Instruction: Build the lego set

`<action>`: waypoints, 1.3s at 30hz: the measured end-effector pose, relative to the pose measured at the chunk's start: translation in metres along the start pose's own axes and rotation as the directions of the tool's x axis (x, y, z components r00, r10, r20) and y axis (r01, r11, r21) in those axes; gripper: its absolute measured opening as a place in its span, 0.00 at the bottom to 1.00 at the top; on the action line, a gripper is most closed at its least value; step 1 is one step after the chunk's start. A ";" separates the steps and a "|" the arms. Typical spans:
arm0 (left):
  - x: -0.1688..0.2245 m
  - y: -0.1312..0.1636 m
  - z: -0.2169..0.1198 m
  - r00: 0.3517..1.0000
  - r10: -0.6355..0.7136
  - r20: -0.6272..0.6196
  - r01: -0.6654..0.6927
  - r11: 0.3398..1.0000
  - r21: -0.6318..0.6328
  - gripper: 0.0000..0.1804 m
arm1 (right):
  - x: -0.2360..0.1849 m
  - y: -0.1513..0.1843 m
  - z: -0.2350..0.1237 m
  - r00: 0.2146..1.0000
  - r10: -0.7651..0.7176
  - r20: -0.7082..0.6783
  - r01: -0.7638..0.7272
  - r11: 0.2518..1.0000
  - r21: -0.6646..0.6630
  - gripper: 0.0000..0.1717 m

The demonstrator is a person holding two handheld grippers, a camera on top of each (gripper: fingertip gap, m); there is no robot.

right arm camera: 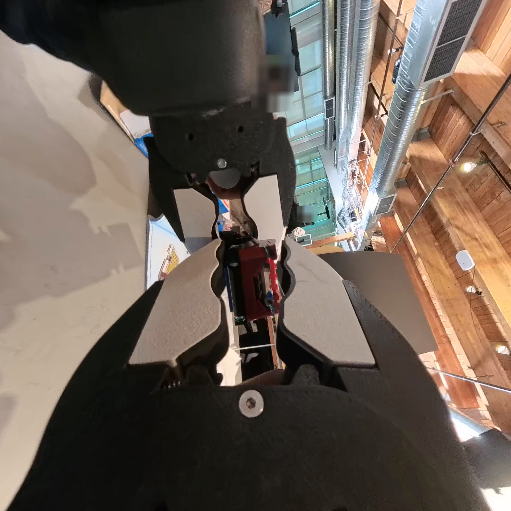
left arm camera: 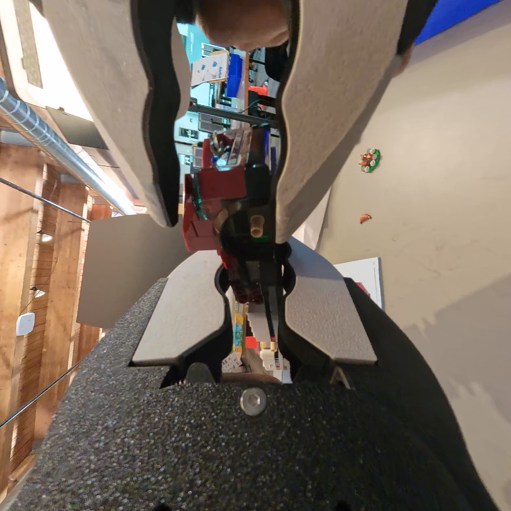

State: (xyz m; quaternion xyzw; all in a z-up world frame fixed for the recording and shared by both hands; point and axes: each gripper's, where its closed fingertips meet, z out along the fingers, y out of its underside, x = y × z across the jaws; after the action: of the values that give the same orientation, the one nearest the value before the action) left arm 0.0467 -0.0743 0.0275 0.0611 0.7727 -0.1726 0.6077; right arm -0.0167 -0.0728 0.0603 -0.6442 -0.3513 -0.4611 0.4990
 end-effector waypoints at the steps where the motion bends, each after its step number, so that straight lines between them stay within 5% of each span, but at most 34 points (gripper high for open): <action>1: 0.002 0.001 -0.001 1.000 0.004 -0.013 -0.004 1.000 -0.007 0.20 | -0.002 0.000 0.000 1.000 -0.013 0.004 0.013 1.000 -0.006 0.21; 29: 0.022 0.006 -0.008 0.988 0.044 -0.149 -0.064 0.989 -0.132 0.19 | -0.015 0.006 0.010 0.996 0.062 0.061 -0.062 0.998 -0.005 0.21; 35: 0.024 0.013 -0.010 0.982 0.093 -0.162 -0.122 0.977 -0.175 0.19 | -0.019 0.011 0.014 0.992 0.095 0.081 -0.091 0.995 -0.046 0.28; 39: 0.027 0.016 -0.010 0.979 0.103 -0.178 -0.137 0.972 -0.192 0.19 | -0.024 0.011 0.015 0.995 0.051 0.089 -0.046 0.997 -0.062 0.23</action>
State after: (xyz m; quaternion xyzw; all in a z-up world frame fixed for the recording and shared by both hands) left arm 0.0357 -0.0593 0.0009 0.0598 0.8294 -0.0498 0.5532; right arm -0.0109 -0.0613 0.0326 -0.6873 -0.3438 -0.4297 0.4741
